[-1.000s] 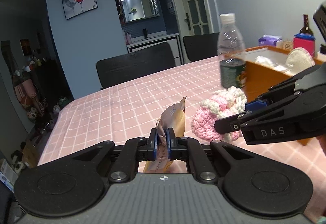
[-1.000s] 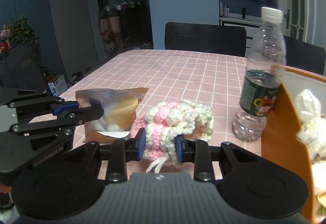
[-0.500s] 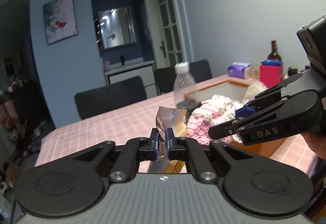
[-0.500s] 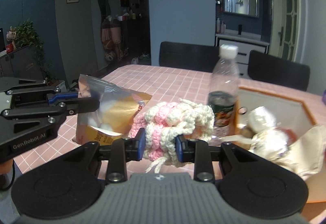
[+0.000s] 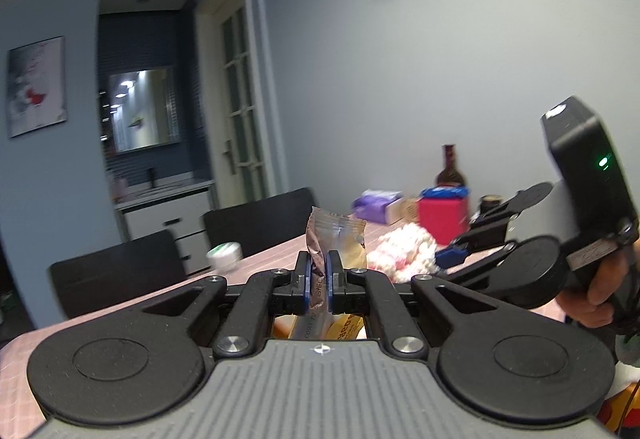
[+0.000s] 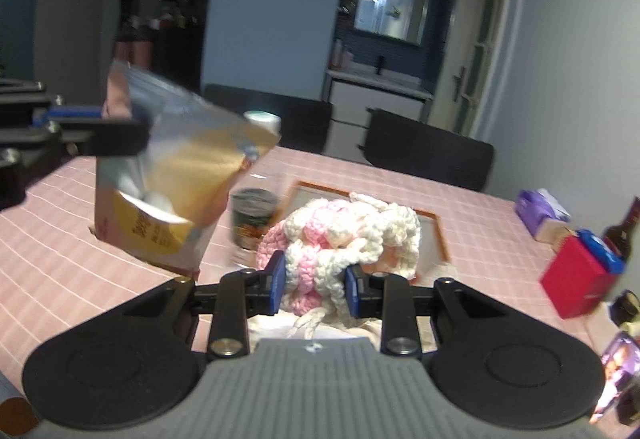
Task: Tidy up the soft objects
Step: 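Carry the packet and pouch over the box and release them with both tools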
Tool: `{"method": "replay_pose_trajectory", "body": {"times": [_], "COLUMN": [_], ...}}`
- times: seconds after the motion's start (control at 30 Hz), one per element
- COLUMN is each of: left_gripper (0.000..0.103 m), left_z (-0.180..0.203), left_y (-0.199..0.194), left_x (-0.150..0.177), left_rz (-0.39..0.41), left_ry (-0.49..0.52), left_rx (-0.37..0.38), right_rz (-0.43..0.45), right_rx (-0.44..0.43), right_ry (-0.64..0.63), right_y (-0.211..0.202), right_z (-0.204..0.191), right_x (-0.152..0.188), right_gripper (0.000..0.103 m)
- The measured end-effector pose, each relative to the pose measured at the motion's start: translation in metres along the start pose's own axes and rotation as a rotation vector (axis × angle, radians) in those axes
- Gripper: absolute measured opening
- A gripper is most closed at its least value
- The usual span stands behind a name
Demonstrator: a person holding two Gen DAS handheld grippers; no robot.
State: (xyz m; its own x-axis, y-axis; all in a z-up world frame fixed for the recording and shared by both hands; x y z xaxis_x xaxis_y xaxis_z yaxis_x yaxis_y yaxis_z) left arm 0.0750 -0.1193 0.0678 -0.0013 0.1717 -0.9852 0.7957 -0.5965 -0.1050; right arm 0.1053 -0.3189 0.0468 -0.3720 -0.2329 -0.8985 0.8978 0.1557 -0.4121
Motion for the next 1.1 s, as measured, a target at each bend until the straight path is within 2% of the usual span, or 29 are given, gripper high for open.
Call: {"method": "replay_pose_trajectory", "body": {"times": [0.2,0.53,0.73,0.97,1.1], "left_gripper": [0.008,0.007,0.007,0.007,0.007], "left_z": [0.021,0.034,0.042,0.039,0.038], "left_y": [0.05,0.104,0.123,0.157,0.164], "left_x": [0.005,0.037,0.039,0.056,0.07], "left_rz": [-0.053,-0.235,-0.301,-0.39,-0.431], "left_ry": [-0.011,-0.037,0.023,0.003,0.028], "left_rx": [0.08,0.149,0.151,0.139,0.117], "right_rz": [-0.131,-0.337,-0.409,-0.457,-0.49], "right_rx": [0.019,-0.061,-0.071,-0.086,-0.093], "right_ry": [0.051,0.136,0.104,0.098,0.097], "right_y": [0.021,0.066,0.087,0.104,0.118], "right_z": [0.033,0.066,0.075,0.078,0.079], "right_x": [0.013,0.038,0.039,0.049,0.053], "right_gripper": [0.03,0.031,0.032,0.034,0.035]}}
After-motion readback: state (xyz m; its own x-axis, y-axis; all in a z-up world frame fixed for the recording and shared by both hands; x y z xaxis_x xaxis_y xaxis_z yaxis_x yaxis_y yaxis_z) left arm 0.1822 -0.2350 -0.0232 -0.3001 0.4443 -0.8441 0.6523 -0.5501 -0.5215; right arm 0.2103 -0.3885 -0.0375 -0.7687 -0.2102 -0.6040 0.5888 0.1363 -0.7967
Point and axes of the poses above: each gripper's, at about its wrist camera, not at the fingertips, and y roughly the way its jaws point, z to its right, x to its underside, the point moved 1 cm from there along y, roughly the way its jaws point, and after that the axes turned 7 degrees about z, right-handed, at the moved point
